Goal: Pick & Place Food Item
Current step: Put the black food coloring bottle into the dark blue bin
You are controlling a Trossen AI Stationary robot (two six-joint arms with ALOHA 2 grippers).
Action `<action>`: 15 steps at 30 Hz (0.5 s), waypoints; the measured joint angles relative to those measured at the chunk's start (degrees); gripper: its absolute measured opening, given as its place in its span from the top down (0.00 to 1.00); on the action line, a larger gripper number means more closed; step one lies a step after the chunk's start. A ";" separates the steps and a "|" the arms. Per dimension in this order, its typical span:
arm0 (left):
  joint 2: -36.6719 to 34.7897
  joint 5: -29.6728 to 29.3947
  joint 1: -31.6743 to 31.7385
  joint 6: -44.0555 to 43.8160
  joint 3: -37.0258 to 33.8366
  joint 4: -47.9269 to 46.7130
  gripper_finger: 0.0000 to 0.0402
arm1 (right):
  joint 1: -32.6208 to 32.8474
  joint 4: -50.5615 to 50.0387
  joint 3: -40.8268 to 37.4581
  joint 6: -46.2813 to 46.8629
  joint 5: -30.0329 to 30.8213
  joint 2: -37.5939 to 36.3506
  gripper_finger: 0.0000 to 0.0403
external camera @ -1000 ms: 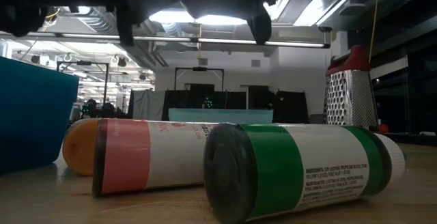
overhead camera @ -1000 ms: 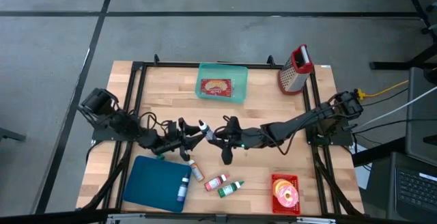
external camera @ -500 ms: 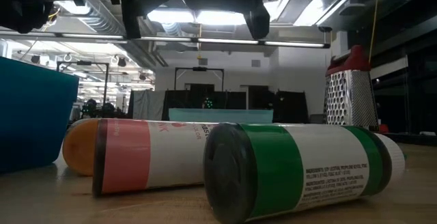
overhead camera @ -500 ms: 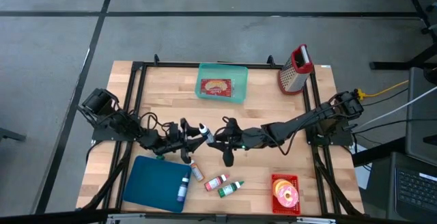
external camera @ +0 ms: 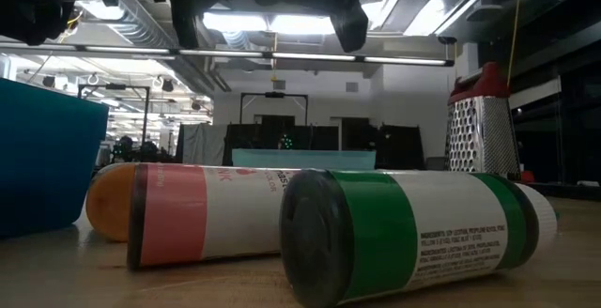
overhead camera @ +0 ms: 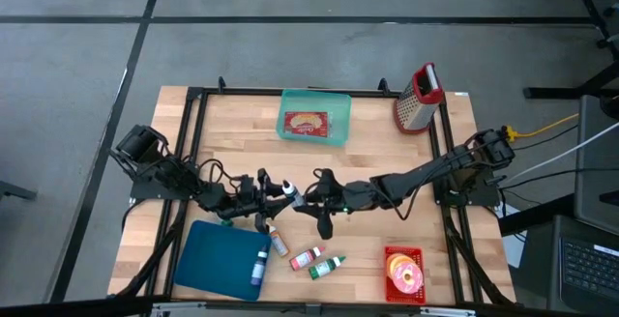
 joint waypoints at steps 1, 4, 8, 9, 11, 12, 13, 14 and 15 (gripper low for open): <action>-0.02 0.08 0.00 0.00 -0.01 -0.25 0.68 | 0.14 0.17 -0.02 -0.84 0.09 0.05 0.71; -0.11 0.14 0.00 -0.12 -0.27 -0.73 0.74 | 0.39 0.32 -0.04 -1.88 0.47 0.13 0.62; -0.09 0.81 -0.02 -0.06 -0.66 -1.65 0.76 | 0.51 1.05 -0.04 -2.78 0.66 0.16 0.48; -0.09 0.86 -0.02 0.15 -0.66 -1.75 0.76 | 0.51 1.07 -0.04 -2.82 0.36 0.16 0.46; -0.09 1.08 0.00 0.25 -0.69 -1.87 0.76 | 0.51 1.07 -0.04 -3.36 -0.24 0.16 0.42; -0.09 1.30 0.00 0.30 -0.69 -1.86 0.76 | 0.63 1.10 -0.04 -3.86 -0.41 0.15 0.41; -0.09 1.69 -0.11 0.51 -0.71 -1.84 0.76 | 0.72 1.08 -0.04 -4.24 -0.94 -0.02 0.41; -0.09 2.12 -0.40 0.85 -0.78 -1.84 0.76 | 0.77 0.85 -0.04 -4.53 -1.79 -0.34 0.40; -0.20 2.29 -0.70 1.10 -1.04 -1.72 0.76 | 0.77 0.82 -0.04 -4.74 -2.50 -0.65 0.40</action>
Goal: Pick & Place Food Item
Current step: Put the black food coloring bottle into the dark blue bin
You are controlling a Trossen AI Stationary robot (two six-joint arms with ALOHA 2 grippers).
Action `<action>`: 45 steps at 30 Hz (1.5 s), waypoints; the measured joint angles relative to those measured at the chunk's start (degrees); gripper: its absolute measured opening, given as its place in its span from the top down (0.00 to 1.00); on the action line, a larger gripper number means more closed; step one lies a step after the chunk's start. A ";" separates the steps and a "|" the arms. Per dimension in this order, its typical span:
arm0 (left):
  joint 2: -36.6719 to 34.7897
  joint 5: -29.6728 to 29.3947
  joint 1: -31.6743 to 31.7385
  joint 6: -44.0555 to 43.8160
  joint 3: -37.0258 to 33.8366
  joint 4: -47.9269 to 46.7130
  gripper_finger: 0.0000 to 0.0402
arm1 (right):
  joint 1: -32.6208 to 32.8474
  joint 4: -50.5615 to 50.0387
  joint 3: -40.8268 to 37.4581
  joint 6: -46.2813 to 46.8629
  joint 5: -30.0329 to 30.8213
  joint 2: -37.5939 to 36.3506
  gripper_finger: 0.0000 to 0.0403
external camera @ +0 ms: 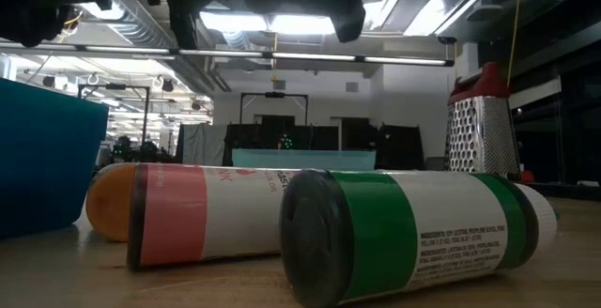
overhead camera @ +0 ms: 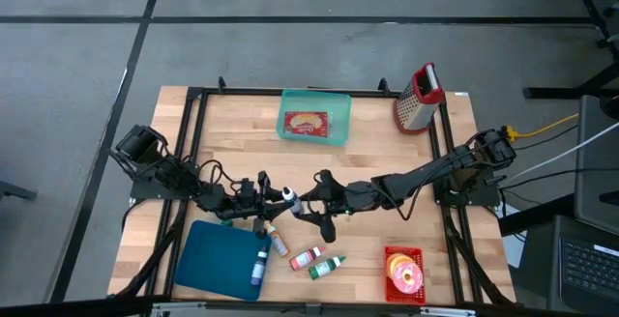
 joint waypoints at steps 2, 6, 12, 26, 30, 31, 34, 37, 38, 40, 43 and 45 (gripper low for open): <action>-0.96 -0.07 -0.78 -0.54 -0.84 -1.19 0.76 | 0.00 -0.38 0.00 -1.14 -1.37 -1.08 0.40; -4.62 -2.89 -3.55 -8.28 -3.07 -9.14 0.76 | 0.08 -1.90 0.02 -4.26 -2.47 -5.49 0.39; -13.61 -6.26 -10.05 -26.15 -3.45 -29.02 0.77 | 0.02 -9.11 0.03 -9.22 -2.38 -11.92 0.39; -24.07 0.35 -18.91 -75.46 22.79 -107.85 0.78 | 0.00 -18.44 0.07 -13.13 -2.03 -14.50 0.39; -19.61 5.27 -19.67 -88.15 29.27 -122.27 0.78 | 0.00 -18.57 0.07 -14.57 -2.01 -14.50 0.39; -18.21 7.04 -19.67 -90.18 30.27 -123.84 0.78 | 0.00 -18.75 0.07 -14.77 -2.03 -14.50 0.39; -13.59 12.69 -19.67 -94.62 31.69 -124.64 0.78 | 0.00 -19.85 0.07 -15.49 -2.03 -14.50 0.39; -9.11 17.26 -19.67 -97.56 32.14 -123.03 0.78 | 0.00 -19.87 0.07 -16.21 -2.03 -14.50 0.39; -7.91 18.63 -19.73 -98.03 32.15 -121.66 0.78 | -0.06 -19.85 0.07 -16.25 -2.03 -14.50 0.39; -5.97 19.86 -20.09 -98.80 32.19 -118.67 0.78 | -0.33 -19.86 0.07 -16.26 -2.06 -14.50 0.39; -3.85 20.41 -20.84 -100.26 32.23 -115.16 0.78 | -0.69 -19.84 0.07 -16.66 -2.04 -14.50 0.39; -2.89 20.80 -21.46 -101.63 32.23 -114.99 0.78 | -1.08 -19.82 0.07 -17.05 -2.07 -14.50 0.39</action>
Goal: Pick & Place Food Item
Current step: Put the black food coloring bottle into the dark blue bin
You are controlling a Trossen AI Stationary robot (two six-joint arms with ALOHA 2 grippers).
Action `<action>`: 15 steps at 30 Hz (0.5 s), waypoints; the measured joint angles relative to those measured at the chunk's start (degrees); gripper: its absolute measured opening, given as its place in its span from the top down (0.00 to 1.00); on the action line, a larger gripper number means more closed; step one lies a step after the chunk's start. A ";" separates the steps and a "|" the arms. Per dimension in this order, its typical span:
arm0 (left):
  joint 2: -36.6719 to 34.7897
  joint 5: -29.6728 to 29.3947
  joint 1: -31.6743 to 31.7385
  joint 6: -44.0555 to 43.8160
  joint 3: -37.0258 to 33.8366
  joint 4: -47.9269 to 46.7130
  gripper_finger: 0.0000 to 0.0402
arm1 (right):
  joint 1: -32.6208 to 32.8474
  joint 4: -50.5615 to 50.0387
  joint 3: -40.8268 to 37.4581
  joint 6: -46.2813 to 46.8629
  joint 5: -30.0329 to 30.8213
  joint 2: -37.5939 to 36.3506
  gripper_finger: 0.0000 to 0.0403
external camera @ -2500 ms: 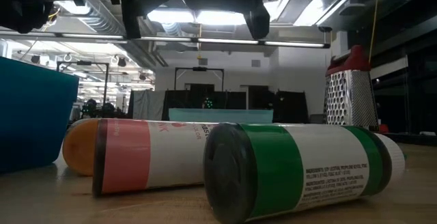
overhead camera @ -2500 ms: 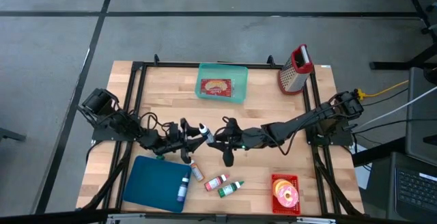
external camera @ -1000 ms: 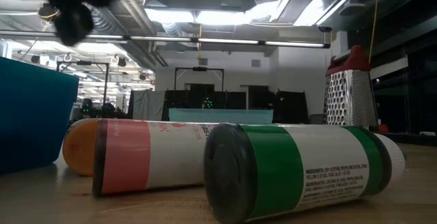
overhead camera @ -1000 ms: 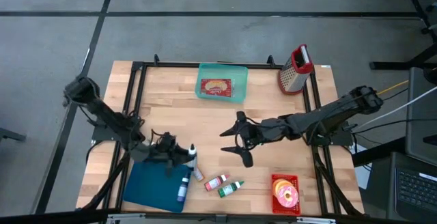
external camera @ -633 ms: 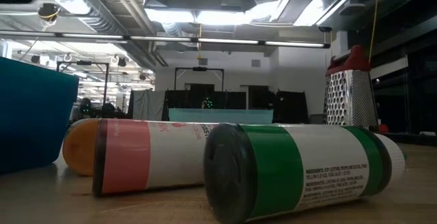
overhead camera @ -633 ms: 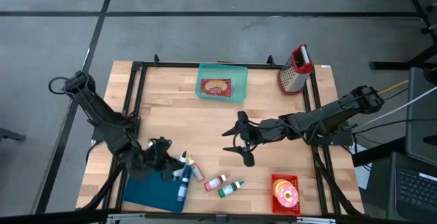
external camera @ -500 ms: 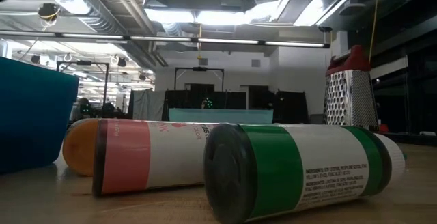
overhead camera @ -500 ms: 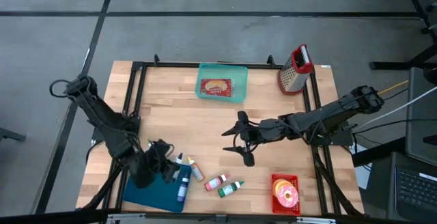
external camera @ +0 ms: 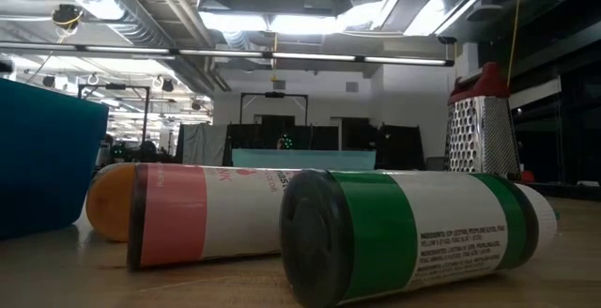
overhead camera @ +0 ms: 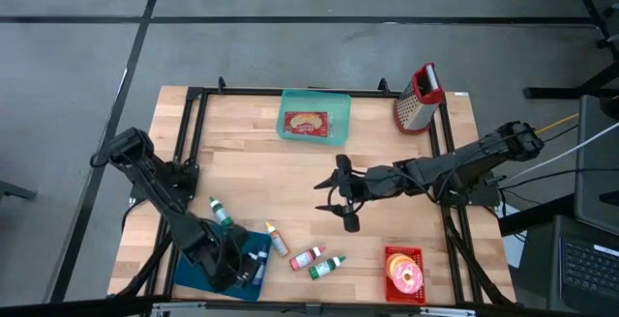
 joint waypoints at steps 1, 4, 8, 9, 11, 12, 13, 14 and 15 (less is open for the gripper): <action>0.41 0.17 -0.31 -0.79 0.00 -0.33 0.78 | -0.17 0.00 0.00 -0.09 -0.04 0.00 0.39; 1.40 0.24 -1.30 -2.96 0.00 -0.95 0.78 | -0.70 0.02 0.00 -0.27 -0.18 0.00 0.39; 2.59 0.22 -2.06 -5.22 0.00 -1.51 0.78 | -1.12 0.21 -0.02 -0.46 -0.16 0.00 0.39; 2.94 0.22 -2.19 -5.52 0.00 -1.66 0.78 | -1.15 0.43 -0.02 -0.48 -0.20 0.00 0.39; 3.71 0.22 -2.23 -5.80 0.00 -1.66 0.78 | -1.34 0.69 -0.02 -0.48 -1.08 0.00 0.39; 4.09 0.22 -2.21 -5.84 0.00 -1.64 0.78 | -1.34 0.87 -0.02 -0.45 -1.76 0.00 0.39; 4.47 0.22 -2.18 -5.84 0.00 -1.66 0.78 | -1.34 0.99 -0.02 -0.43 -2.09 0.00 0.39; 4.77 0.21 -2.16 -5.84 0.00 -1.67 0.78 | -1.34 1.27 -0.02 -0.45 -2.14 0.00 0.39; 5.06 0.12 -2.14 -5.85 0.00 -1.70 0.78 | -1.34 1.37 -0.02 -0.45 -2.22 0.00 0.39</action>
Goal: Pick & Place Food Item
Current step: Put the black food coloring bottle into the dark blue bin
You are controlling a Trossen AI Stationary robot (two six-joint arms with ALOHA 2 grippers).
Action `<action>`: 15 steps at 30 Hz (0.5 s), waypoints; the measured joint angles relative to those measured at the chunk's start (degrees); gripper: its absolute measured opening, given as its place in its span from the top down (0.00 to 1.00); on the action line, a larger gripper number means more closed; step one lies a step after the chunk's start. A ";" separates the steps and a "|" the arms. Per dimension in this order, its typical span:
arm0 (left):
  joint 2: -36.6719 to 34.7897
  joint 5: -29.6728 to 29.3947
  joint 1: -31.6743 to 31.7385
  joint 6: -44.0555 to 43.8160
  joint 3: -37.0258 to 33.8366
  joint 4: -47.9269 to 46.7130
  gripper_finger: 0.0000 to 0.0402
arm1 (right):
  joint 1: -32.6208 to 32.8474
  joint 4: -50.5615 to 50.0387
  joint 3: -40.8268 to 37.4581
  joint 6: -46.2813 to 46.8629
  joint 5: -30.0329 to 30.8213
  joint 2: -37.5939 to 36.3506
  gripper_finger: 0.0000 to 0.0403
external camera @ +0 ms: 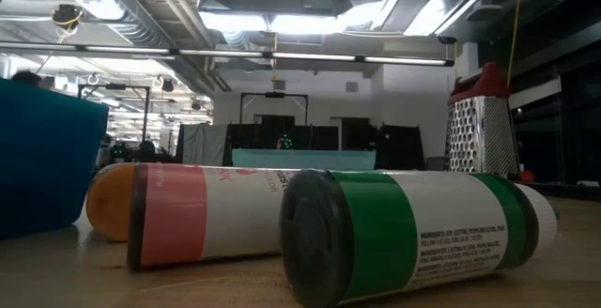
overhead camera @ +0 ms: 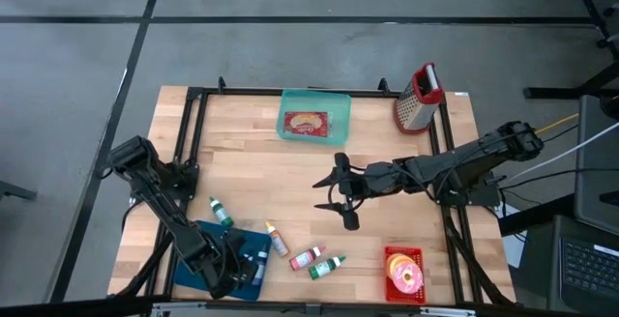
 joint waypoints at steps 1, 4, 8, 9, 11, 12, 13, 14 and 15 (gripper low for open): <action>0.23 -0.06 0.02 0.01 0.00 0.02 0.78 | 0.00 0.16 0.00 -0.02 -0.14 0.00 0.39; 0.56 -0.46 0.18 0.01 -0.40 0.28 0.78 | 0.00 0.45 0.00 -0.02 -0.28 0.00 0.39; 0.56 -1.18 1.05 0.32 -1.98 0.18 0.78 | 0.00 0.82 0.00 -0.02 -0.30 0.02 0.39; 0.56 -1.17 1.38 0.63 -2.37 0.35 0.78 | 0.00 0.82 0.00 -0.02 -0.30 0.02 0.39; 0.52 -1.18 2.11 1.95 -2.69 1.23 0.78 | 0.00 0.82 0.00 -0.02 -0.30 0.02 0.39; 0.52 -1.18 2.59 2.90 -2.72 1.53 0.77 | 0.00 0.82 0.00 -0.02 -0.30 0.02 0.39; 0.52 -1.24 3.06 3.75 -2.75 1.97 0.77 | 0.00 0.82 0.00 -0.02 -0.30 0.02 0.39; 0.52 -1.50 3.49 4.51 -2.75 2.55 0.77 | 0.00 0.82 0.00 -0.02 -0.30 0.02 0.39; 0.52 -1.59 3.84 4.97 -2.81 3.00 0.77 | -0.02 0.80 0.00 -0.02 -0.30 0.02 0.39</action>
